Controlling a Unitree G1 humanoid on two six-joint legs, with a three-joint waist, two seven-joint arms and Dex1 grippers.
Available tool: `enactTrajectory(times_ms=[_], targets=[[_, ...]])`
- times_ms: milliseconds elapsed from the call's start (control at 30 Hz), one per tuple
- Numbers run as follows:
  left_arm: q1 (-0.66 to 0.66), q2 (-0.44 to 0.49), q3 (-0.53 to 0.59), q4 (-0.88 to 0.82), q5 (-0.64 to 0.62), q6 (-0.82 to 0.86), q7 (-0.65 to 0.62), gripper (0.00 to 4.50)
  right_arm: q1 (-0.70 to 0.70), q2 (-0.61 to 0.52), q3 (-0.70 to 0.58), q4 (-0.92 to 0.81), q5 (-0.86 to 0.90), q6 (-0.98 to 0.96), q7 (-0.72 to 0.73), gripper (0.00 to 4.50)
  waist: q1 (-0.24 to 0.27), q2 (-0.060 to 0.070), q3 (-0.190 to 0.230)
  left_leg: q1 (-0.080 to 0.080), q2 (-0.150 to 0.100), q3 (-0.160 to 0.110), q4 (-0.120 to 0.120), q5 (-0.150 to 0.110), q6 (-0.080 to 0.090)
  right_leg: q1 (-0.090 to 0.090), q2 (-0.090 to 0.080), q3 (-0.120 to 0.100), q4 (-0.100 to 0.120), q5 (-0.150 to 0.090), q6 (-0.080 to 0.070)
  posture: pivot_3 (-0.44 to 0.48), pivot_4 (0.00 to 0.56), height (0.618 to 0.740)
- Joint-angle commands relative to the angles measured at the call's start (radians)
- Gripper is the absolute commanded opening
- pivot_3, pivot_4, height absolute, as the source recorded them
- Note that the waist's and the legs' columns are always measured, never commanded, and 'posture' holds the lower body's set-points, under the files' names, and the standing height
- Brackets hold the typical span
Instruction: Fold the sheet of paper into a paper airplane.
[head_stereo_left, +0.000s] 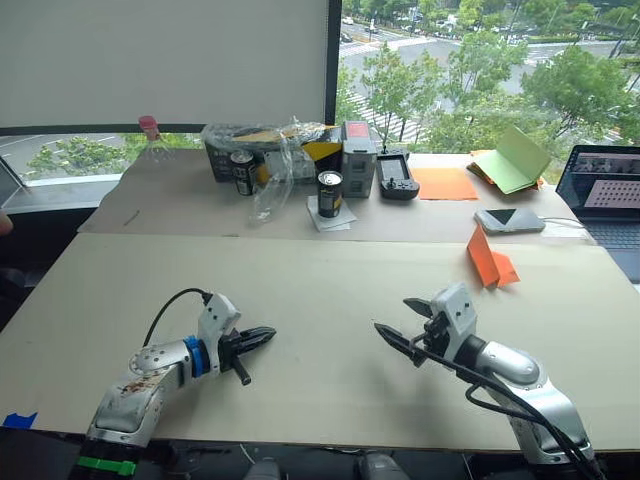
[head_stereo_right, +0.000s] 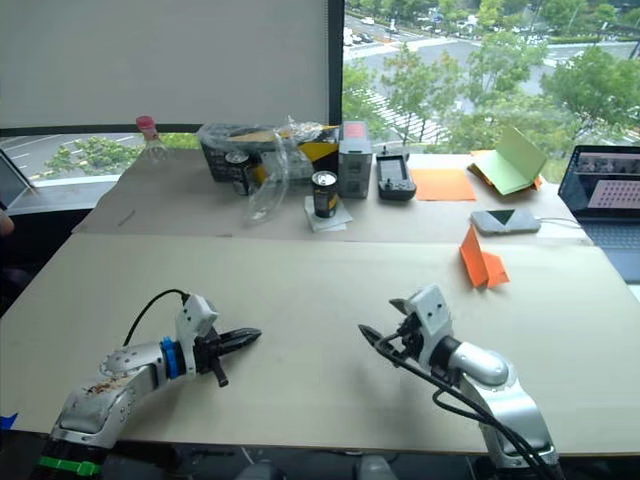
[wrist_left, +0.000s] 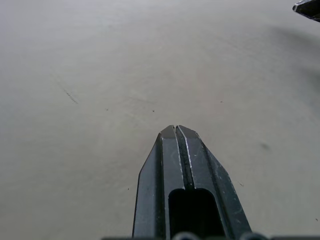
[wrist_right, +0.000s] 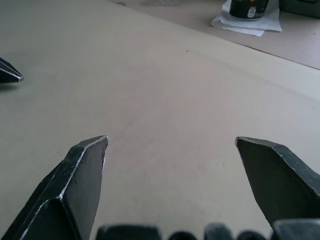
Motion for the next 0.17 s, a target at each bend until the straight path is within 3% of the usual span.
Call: enactTrajectory(times_ms=[33,167], targets=[[-0.004,-0.016,0.024,-0.009,0.002,-0.048,0.017,0.00,0.007,-0.003,-0.001,-0.001,-0.012,-0.075,0.016,4.48,-0.005,0.000,0.000,0.000,0.000,0.000,0.000,0.000,0.000,0.000,0.000,0.000,0.000,0.000,0.000,0.000,0.150,0.732],[-0.004,-0.028,0.026,0.004,0.023,-0.080,0.045,0.00,0.018,0.019,0.000,0.020,-0.016,-0.097,0.002,4.48,-0.007,0.000,0.000,0.001,0.000,0.000,0.000,0.000,0.000,0.000,0.000,0.000,0.001,0.000,0.000,0.000,0.150,0.732]])
